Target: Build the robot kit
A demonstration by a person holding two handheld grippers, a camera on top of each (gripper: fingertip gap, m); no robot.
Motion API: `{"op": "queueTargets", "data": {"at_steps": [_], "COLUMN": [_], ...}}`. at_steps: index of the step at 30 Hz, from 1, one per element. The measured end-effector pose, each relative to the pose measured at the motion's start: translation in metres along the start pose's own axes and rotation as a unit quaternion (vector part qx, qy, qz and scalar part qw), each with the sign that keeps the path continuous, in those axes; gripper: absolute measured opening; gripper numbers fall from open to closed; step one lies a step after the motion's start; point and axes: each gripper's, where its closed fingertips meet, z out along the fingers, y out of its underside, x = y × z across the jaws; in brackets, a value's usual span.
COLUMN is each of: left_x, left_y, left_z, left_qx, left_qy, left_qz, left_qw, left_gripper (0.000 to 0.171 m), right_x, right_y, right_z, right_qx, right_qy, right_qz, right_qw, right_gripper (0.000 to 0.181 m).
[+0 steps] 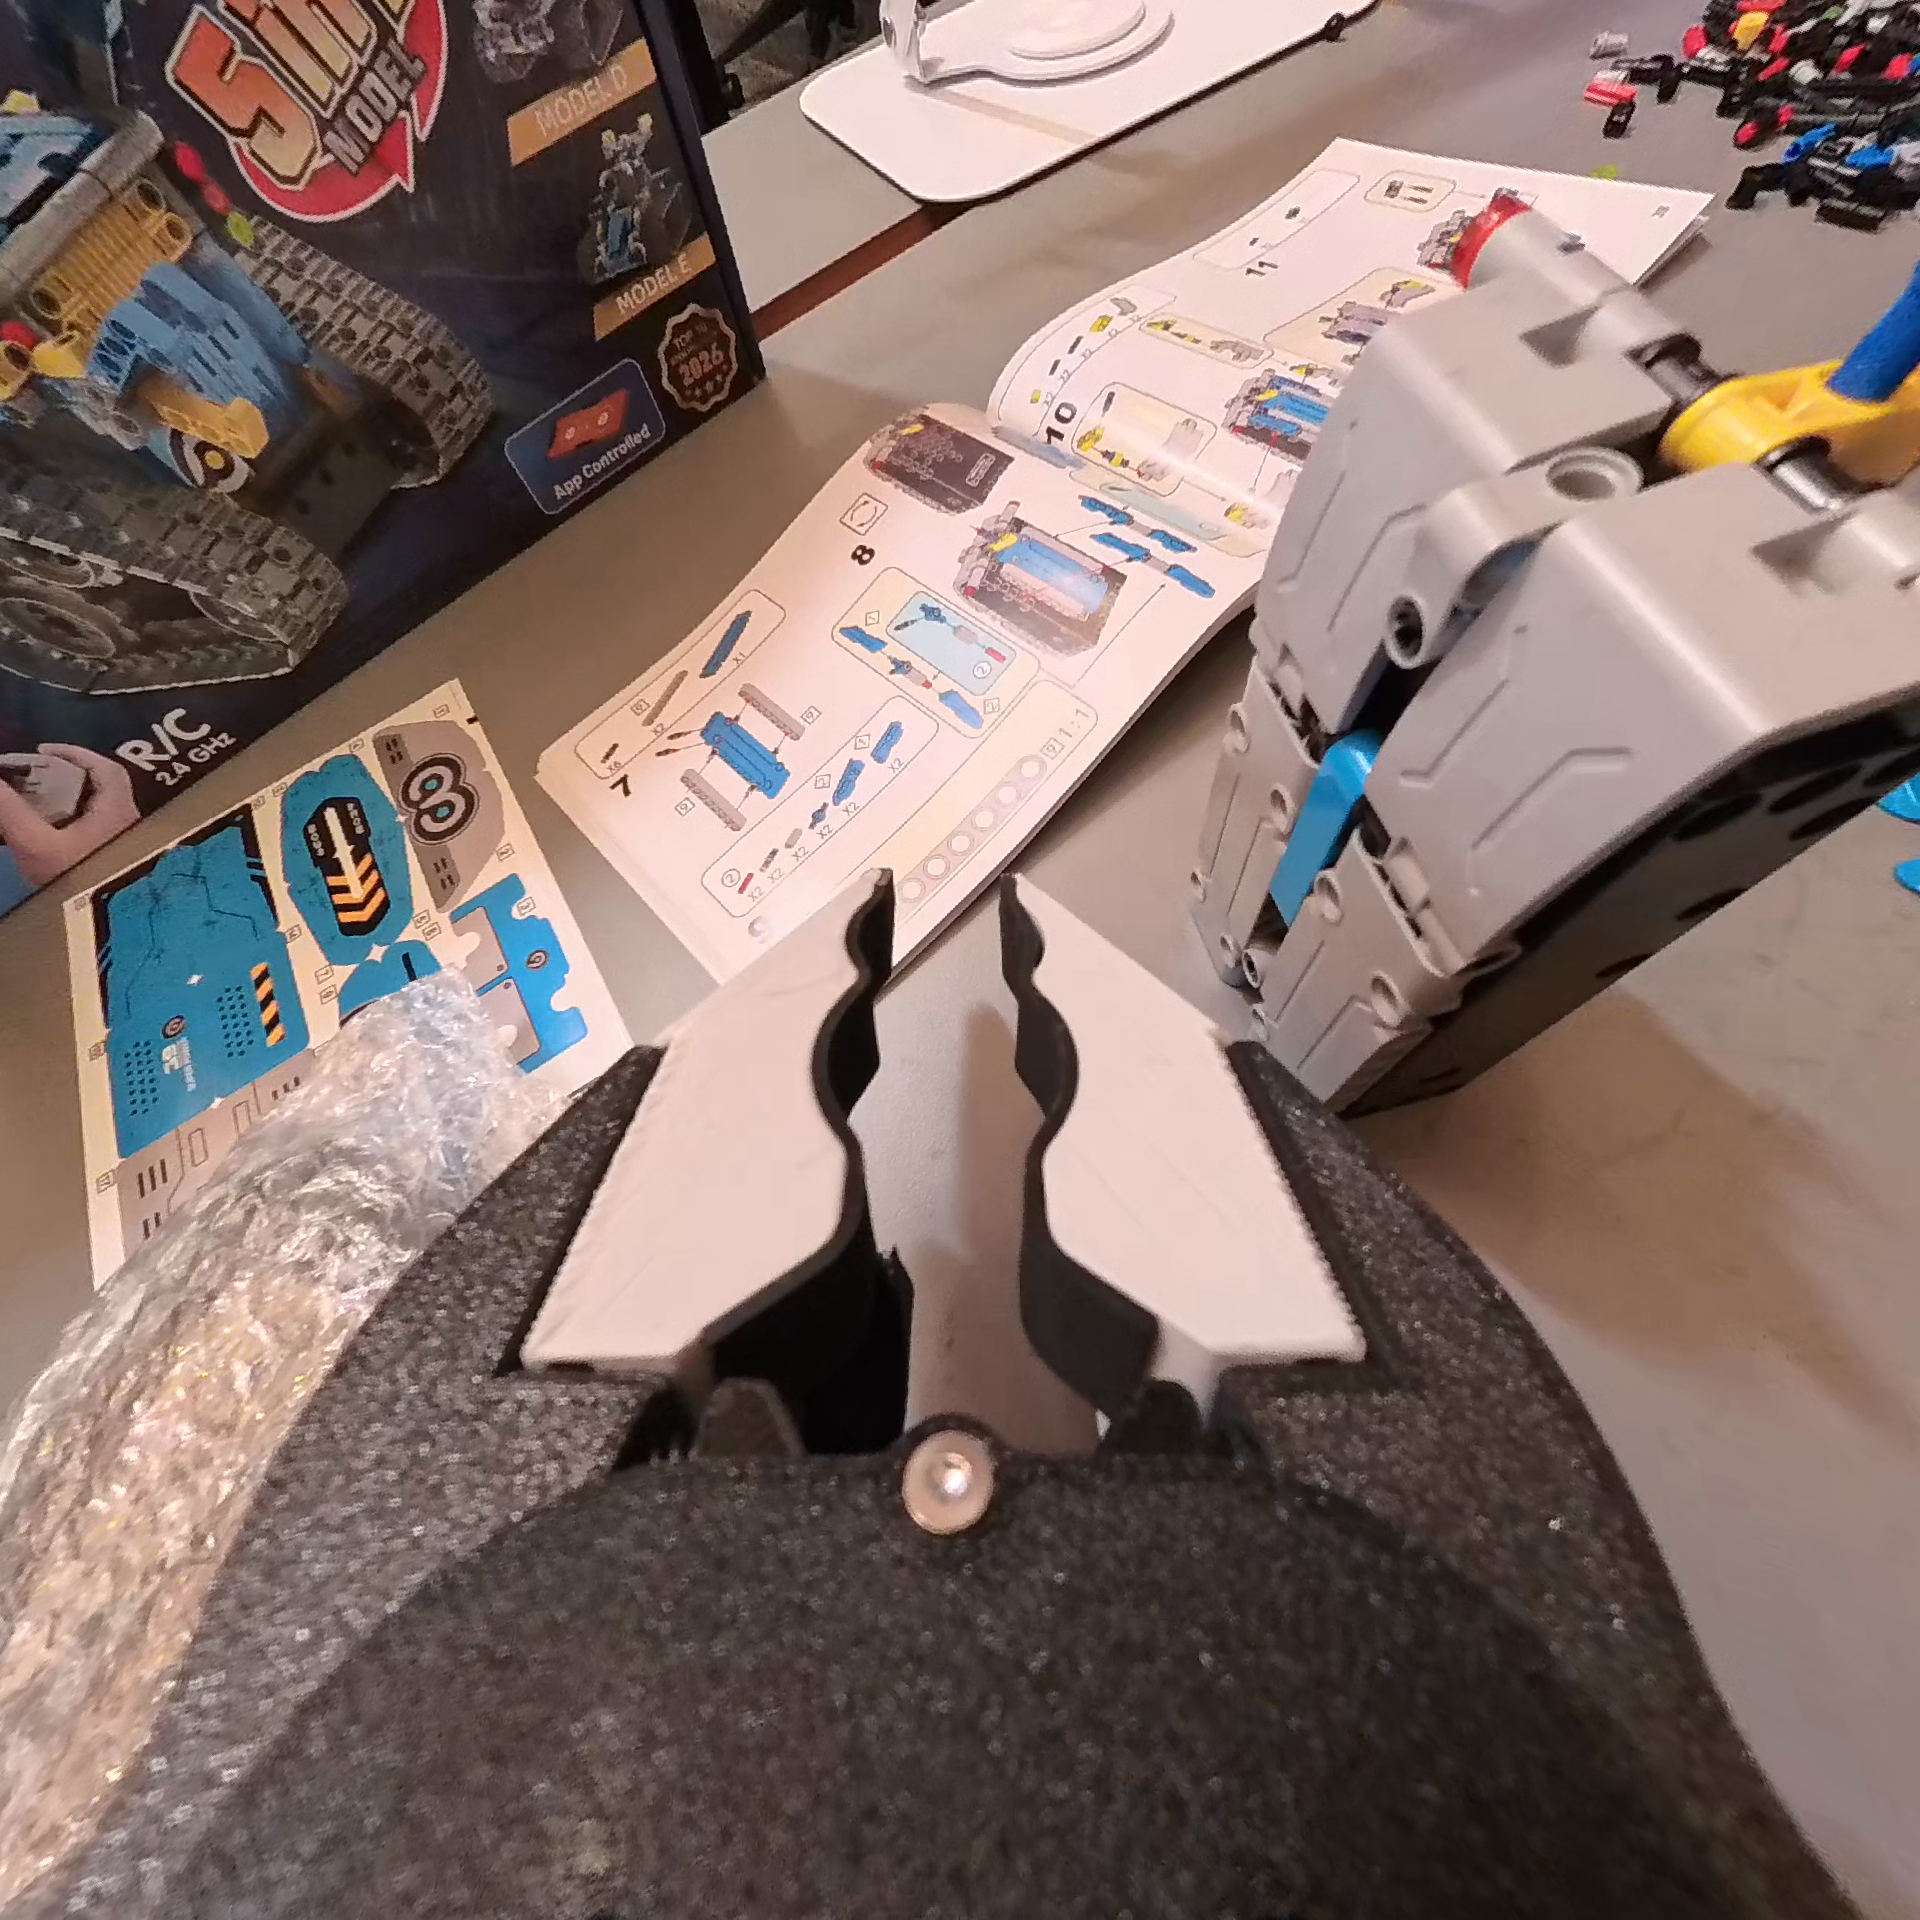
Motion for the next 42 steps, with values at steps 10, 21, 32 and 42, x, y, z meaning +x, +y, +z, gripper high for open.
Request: {"op": "queueTargets", "data": {"at_steps": [10,21,32,42], "left_x": [-0.002,-0.002,-0.01,-0.007], "left_y": [0.0,-0.001,0.0,0.002], "left_z": [0.0,-0.001,0.0,0.001], "left_qx": [0.002,0.003,0.002,-0.004], "left_qy": [-0.001,-0.007,-0.006,0.004], "left_qz": [-0.008,-0.002,-0.037,-0.037], "left_qw": [1.0,1.0,0.999,0.999], "left_gripper": [0.02,0.02,0.02,0.02], "right_x": [0.072,0.001,-0.067,-0.049], "right_y": [-0.028,0.051,0.135,0.143], "right_z": [-0.118,-0.259,-0.26,-0.22], "right_qx": [0.118,0.316,0.476,0.408], "right_qy": [0.207,0.32,0.351,0.345], "right_qz": [0.071,0.317,0.399,0.399], "right_qw": [0.969,0.835,0.701,0.745], "right_gripper": [0.025,0.034,0.036,0.033]}}
